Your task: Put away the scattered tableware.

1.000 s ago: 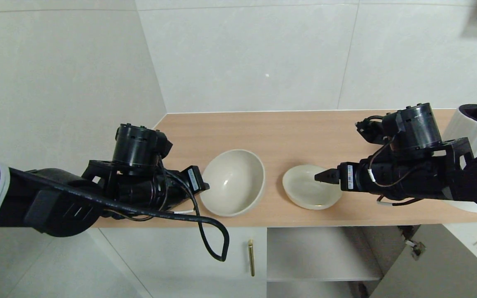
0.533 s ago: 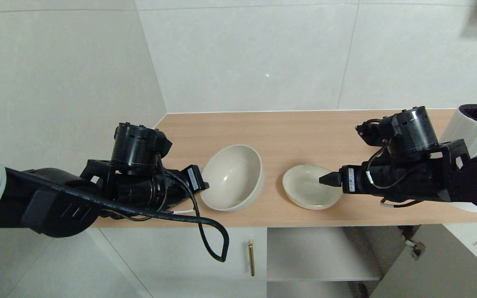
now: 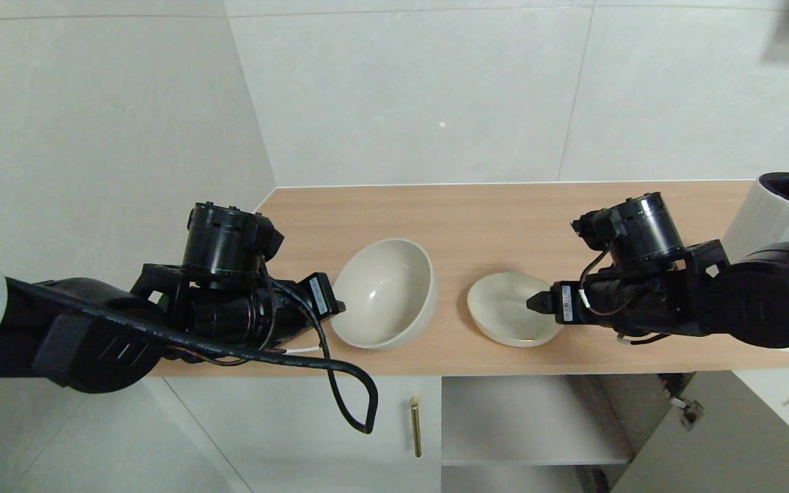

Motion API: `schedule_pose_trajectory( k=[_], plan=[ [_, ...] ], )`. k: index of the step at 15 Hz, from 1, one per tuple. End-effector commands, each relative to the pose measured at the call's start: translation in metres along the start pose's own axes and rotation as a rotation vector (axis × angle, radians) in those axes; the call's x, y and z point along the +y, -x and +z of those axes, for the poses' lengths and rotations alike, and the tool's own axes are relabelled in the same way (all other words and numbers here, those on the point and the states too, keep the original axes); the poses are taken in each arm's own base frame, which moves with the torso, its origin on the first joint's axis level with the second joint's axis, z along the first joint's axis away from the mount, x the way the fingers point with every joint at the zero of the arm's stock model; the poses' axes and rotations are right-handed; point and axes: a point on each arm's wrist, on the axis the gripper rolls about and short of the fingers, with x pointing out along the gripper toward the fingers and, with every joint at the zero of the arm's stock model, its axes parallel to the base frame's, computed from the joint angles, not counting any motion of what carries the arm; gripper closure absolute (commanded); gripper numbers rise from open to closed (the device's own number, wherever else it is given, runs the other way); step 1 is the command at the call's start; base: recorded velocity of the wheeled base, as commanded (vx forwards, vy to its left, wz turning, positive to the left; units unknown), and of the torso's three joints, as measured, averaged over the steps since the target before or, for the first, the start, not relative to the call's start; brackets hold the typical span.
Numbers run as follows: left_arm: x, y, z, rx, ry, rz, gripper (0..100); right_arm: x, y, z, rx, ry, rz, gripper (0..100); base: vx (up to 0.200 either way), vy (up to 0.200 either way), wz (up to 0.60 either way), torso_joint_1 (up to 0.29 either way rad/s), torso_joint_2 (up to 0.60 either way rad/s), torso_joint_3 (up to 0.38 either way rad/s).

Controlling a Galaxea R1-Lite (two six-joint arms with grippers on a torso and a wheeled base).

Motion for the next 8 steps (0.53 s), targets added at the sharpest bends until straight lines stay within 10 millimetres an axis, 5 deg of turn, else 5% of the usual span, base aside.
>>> schedule_pose_trajectory(
  k=[1, 6, 7, 8],
  plan=[
    [-0.0003, 0.0007, 0.0004, -0.002, 0.001, -0.002, 100, 0.0011, -0.0102, -0.0037, 0.019, 0.005, -0.018, 0, 0.0, 0.0, 0.0, 0.0, 0.0, 0.0],
    [-0.0003, 0.0007, 0.0004, -0.002, 0.001, -0.002, 100, 0.0012, -0.0127, -0.0052, 0.025, 0.007, -0.023, 0, 0.0, 0.0, 0.0, 0.0, 0.0, 0.0],
    [-0.0003, 0.0007, 0.0004, -0.002, 0.001, -0.002, 100, 0.0012, -0.0127, -0.0052, 0.025, 0.007, -0.023, 100, 0.0, 0.0, 0.0, 0.0, 0.0, 0.0],
    [-0.0003, 0.0007, 0.0004, -0.002, 0.001, -0.002, 100, 0.0017, -0.0126, -0.0055, 0.027, 0.01, -0.021, 100, 0.0, 0.0, 0.0, 0.0, 0.0, 0.0]
  ],
)
